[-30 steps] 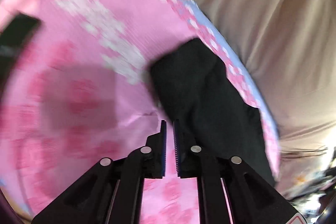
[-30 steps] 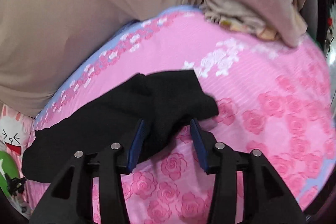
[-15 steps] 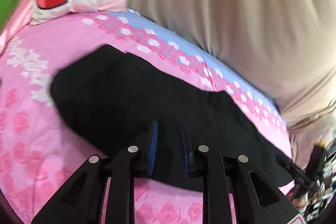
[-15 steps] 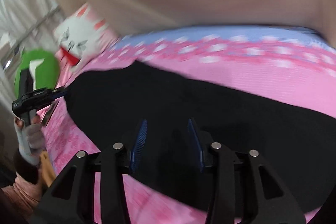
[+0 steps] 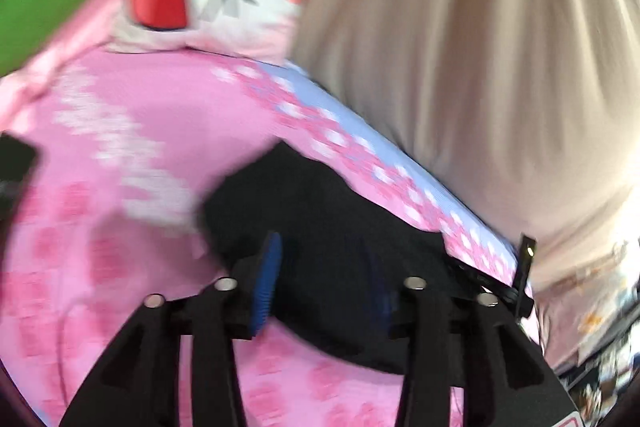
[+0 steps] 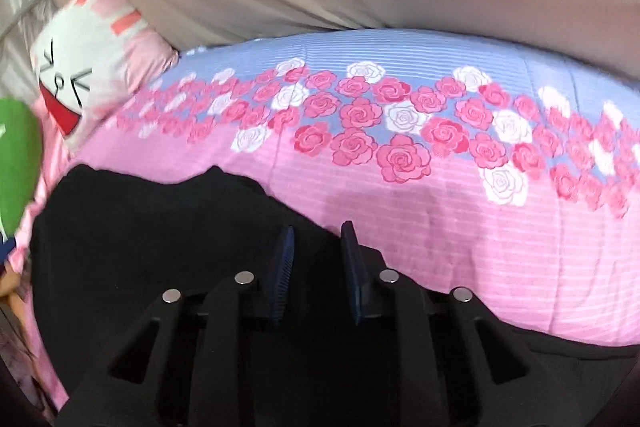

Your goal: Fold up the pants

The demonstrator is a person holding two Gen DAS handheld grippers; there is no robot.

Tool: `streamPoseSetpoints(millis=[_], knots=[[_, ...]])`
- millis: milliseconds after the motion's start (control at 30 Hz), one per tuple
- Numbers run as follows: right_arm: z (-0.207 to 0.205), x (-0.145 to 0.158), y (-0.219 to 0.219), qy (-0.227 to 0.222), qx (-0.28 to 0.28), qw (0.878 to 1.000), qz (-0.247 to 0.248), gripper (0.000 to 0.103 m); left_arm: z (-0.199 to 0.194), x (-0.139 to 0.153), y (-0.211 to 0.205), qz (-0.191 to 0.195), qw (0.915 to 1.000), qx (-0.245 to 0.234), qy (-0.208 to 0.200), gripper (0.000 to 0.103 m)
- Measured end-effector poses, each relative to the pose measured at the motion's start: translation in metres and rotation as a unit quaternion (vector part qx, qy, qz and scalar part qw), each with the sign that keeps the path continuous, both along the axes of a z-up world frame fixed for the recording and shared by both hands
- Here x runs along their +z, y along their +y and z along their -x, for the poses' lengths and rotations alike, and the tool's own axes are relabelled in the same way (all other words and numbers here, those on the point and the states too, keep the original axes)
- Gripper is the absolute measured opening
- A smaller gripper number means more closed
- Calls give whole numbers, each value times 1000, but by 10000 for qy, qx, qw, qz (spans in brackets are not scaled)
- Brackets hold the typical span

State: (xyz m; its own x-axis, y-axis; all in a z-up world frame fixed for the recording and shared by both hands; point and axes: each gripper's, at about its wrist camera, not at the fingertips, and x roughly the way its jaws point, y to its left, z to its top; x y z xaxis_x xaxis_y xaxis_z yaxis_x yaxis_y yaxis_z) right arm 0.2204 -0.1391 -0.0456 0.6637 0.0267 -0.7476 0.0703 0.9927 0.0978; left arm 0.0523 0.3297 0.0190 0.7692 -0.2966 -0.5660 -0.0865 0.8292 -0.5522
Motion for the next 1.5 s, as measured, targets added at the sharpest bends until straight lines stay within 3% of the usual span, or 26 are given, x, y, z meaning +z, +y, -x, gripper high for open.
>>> streamPoseSetpoints(millis=[100, 267, 300, 333, 433, 500, 533, 567, 633, 667, 767, 900, 1000, 1067, 1100, 1167, 1233, 1300, 1367, 1433, 1500], knots=[[0, 0, -3, -33, -21, 10000, -72, 26, 4, -18, 24, 337, 9991, 91, 244, 41], [7, 3, -2, -148, -64, 9997, -182, 31, -32, -55, 9, 1149, 9891, -447, 805, 42], [10, 4, -3, -117, -72, 9995, -283, 31, -42, -62, 7, 1268, 9864, -485, 926, 36], [13, 5, -5, -169, -95, 9992, -343, 32, -50, -62, 4, 1231, 9865, -506, 954, 4], [21, 9, -12, -368, -170, 9977, -539, 32, -50, -27, 0, 1095, 9918, -573, 324, 5], [29, 13, -19, -547, -180, 9955, -754, 34, -39, -3, -7, 760, 9950, -635, -104, 7], [32, 14, -21, -569, -201, 9948, -823, 38, -40, -5, -8, 537, 9970, -564, 20, 9], [38, 16, -27, -604, -268, 9937, -901, 40, -46, -19, -9, 205, 9980, -441, 399, 9], [52, 21, -37, -625, -319, 9920, -1046, 40, -53, -54, -1, 227, 9928, -326, 1127, 9], [65, 25, -43, -641, -351, 9919, -1038, 40, -51, -64, 2, 368, 9912, -347, 1227, 10], [107, 37, -62, -631, -525, 9940, -726, 43, -29, -59, 14, 587, 9929, -91, 1035, 14], [204, 55, -122, -815, -1238, 9880, -443, 63, 3, -19, 4, -6, 9970, 334, 705, 7], [295, 57, -183, -881, -2325, 9686, -26, 64, 21, 10, -28, -385, 9984, 155, 378, 10], [355, 55, -221, -880, -3066, 9477, 140, 65, 22, 22, -62, -688, 9974, -48, 226, 22], [384, 53, -238, -905, -3372, 9370, 90, 65, 24, 26, -84, -871, 9959, -185, 142, 33], [441, 49, -275, -1054, -3926, 9134, -222, 67, 26, 28, -123, -1067, 9932, -459, 21, 39], [469, 48, -301, -1196, -4046, 9041, -672, 69, 19, 21, -168, -1092, 9900, -894, -18, 40], [477, 45, -320, -1334, -3901, 9027, -1234, 76, 13, 14, -201, -1028, 9878, -1164, 116, 40], [473, 40, -339, -1339, -3826, 8984, -1689, 91, 9, 2, -225, -938, 9864, -1330, 218, 40], [456, 35, -350, -1254, -3671, 9001, -1982, 90, 7, -9, -243, -908, 9863, -1338, 314, 40], [436, 36, -357, -1119, -3567, 9086, -1863, 58, 4, -18, -252, -912, 9867, -1286, 394, 40]])
